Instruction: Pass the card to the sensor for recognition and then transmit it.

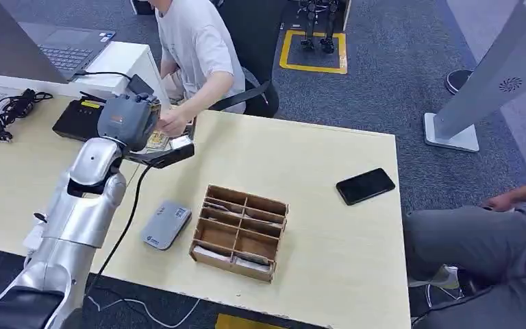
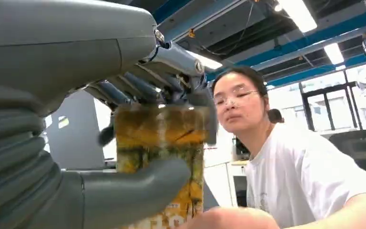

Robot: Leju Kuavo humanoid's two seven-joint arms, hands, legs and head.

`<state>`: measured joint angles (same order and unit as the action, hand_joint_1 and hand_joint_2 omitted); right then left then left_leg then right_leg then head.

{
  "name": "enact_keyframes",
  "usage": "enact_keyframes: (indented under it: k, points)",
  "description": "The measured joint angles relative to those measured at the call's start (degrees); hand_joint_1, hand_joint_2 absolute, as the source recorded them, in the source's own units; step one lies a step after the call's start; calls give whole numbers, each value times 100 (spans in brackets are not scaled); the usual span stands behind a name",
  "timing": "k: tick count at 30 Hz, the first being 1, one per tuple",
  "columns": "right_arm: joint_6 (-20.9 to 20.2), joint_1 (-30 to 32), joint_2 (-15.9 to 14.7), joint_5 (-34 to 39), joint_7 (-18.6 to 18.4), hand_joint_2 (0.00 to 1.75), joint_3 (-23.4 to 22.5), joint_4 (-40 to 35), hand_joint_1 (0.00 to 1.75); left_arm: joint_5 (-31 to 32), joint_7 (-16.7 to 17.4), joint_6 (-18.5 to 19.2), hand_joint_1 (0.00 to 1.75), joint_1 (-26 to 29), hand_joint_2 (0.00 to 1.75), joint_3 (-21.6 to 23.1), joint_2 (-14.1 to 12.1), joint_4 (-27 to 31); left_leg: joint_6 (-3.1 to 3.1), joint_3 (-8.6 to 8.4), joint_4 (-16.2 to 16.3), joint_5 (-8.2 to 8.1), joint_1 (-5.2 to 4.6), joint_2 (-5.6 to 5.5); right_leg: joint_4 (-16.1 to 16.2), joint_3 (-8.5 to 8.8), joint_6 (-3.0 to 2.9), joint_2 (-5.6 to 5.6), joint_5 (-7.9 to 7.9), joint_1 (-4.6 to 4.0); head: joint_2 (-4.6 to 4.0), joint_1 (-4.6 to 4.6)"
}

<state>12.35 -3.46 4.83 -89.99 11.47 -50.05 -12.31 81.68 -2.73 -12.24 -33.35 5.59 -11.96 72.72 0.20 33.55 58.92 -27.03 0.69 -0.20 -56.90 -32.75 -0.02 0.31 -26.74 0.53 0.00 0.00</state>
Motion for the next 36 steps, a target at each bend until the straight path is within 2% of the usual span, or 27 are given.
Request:
enact_keyframes:
  k: [3, 7, 10, 14, 16, 18, 21, 23, 25, 29, 32, 36]
  points:
    - [42, 5, 0, 68, -2, 175, 0, -2, 0, -164, -81, -164, 0, 297, 175, -168, -20, 201, 0, 0, -2, -1, 0, 6, -1, 0, 0, 5, 0, 0, 0, -2]
    - [41, 44, 0, 171, -144, 175, -44, -2, 0, -632, -256, -665, 0, 1143, 175, -718, -50, 888, -5, -6, -7, -8, -1, 25, 0, -4, -2, 24, -4, 1, 0, -2]
    - [41, 93, 0, 177, -188, 175, -109, -2, 0, -883, -614, -688, 0, 1786, 175, -1323, -6, 1454, -10, -2, -7, -12, 0, 22, 2, -13, -5, 24, -13, 0, 0, -2]
    - [61, 83, 0, 192, -249, 175, -170, -4, 0, -887, -634, -697, 0, 2150, 175, -1753, 35, 1815, -9, 4, -12, -12, 0, 17, -1, -7, -9, 16, -16, 0, 0, 2]
    - [109, 86, 0, 243, -249, 175, -210, -4, 0, -1192, -618, -717, 0, 2445, 175, -2079, 57, 2016, -13, 0, -14, -14, 0, 27, -2, -5, -11, 24, -15, 1, 0, 2]
    - [168, 99, -2, 256, -203, 175, -291, -13, 0, -1706, -719, -739, 0, 2785, 175, -2677, 113, 2175, -21, -13, -14, -23, 1, 43, -2, -6, -12, 44, -15, 0, 0, -2]
    - [260, 113, -33, 256, -110, 175, -360, -30, 0, -2066, -948, -844, 0, 3005, 175, -3789, 190, 2136, -21, -6, -15, -23, 5, 38, -2, -9, -15, 41, -20, -1, 0, 0]
    - [321, 84, -55, 284, 13, 175, -446, -48, 0, -2747, -1213, -844, 0, 3007, 175, -4699, 192, 1829, -23, -8, -21, -25, 4, 40, -2, -9, -18, 46, -22, -1, 0, -4]
    - [341, 71, -70, 284, 101, 175, -509, -66, 0, -3654, -1414, -960, 0, 2983, 175, -5656, 214, 1266, -22, -18, -25, -28, 2, 47, -1, -8, -21, 51, -24, 0, 0, -7]
    - [264, 48, -70, 149, 15, 175, -588, -74, 0, -5020, -1373, -1502, 0, 2920, 175, -6982, 341, -426, -20, -19, -28, -30, -1, 36, 1, -6, -22, 34, -35, 2, 0, -4]
    - [245, 27, -70, 112, -26, 175, -599, -76, 0, -5379, -1503, -1547, 0, 2918, 175, -7579, 494, -1391, -15, -13, -25, -32, 7, 17, 6, 1, -25, 14, -38, 0, 0, 6]
    - [247, -5, -70, 101, -33, 175, -601, -76, 0, -5440, -1593, -1613, 0, 2849, 175, -7982, 551, -2066, -14, -18, -25, -32, 0, 14, 6, 8, -24, 9, -36, 1, 0, 0]
